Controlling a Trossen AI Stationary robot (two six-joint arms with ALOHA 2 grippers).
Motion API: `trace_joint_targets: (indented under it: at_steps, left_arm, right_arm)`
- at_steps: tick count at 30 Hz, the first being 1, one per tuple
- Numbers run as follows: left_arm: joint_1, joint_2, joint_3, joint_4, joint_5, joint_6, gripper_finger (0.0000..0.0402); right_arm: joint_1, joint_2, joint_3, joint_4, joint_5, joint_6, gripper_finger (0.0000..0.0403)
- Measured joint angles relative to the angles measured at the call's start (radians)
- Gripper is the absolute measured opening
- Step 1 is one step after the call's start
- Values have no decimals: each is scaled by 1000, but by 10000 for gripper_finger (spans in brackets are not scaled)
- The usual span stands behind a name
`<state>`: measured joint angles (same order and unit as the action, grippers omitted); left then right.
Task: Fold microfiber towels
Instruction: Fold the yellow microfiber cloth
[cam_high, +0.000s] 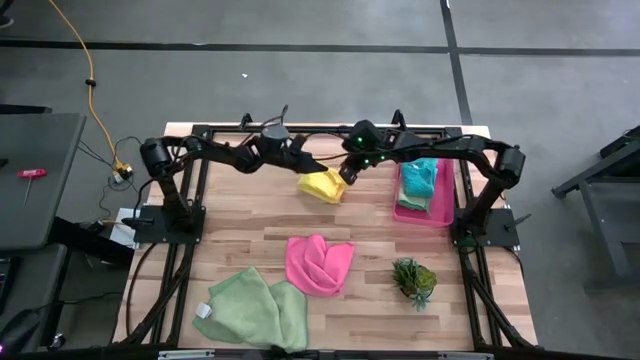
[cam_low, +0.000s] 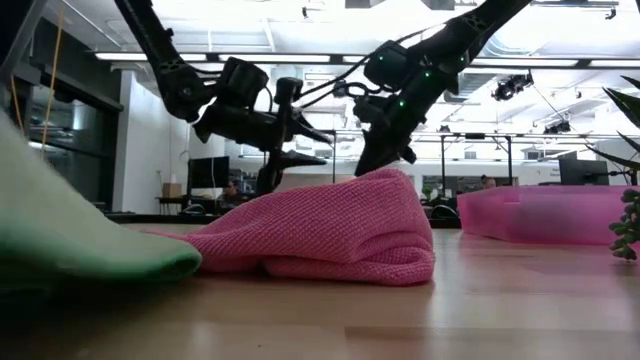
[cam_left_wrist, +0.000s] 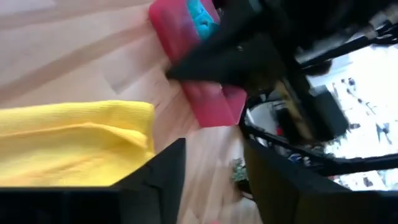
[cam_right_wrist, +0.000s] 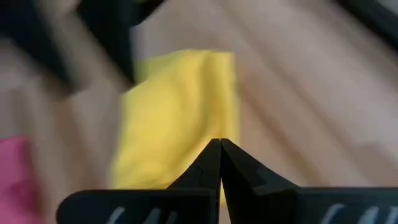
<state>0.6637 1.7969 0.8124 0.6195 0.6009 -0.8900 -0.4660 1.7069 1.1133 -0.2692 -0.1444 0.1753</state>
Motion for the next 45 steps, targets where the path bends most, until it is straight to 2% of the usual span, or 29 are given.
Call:
trace_joint_targets:
  at_steps: [3, 6, 7, 11, 16, 23, 26, 34, 39, 45]
  left_arm:
    - [13, -16, -1, -51, 4, 71, 96]
    - [5, -19, -1, -151, -12, 173, 25]
    - [-1, -18, -2, -193, -21, 202, 14]
    - [-36, -11, -2, -307, -71, 296, 10]
    - [-83, -11, -2, -354, -144, 326, 4]
    - [-143, -11, -1, -446, -347, 325, 0]
    - [-171, -10, -1, -472, -405, 318, 0]
    - [-207, -13, -2, -449, -384, 269, 0]
    - [-169, -128, -1, -493, -346, 310, 0]
    - [-109, -358, -2, -594, -346, 405, 0]
  right_arm:
    - [26, 6, 0, 3, -75, 0, 0]
    - [54, 16, 0, 24, -65, 0, 0]
    - [59, 21, 0, 34, -66, 4, 0]
    - [70, 55, 0, 95, -66, 44, 0]
    - [70, 102, 0, 126, -42, 104, 0]
    - [71, 121, 0, 122, -22, 184, 0]
    - [71, 121, 0, 115, -23, 220, 0]
    - [69, 121, 0, 100, -31, 273, 0]
    - [59, 121, 0, 115, -29, 299, 0]
    - [45, 121, 35, 122, -22, 318, 0]
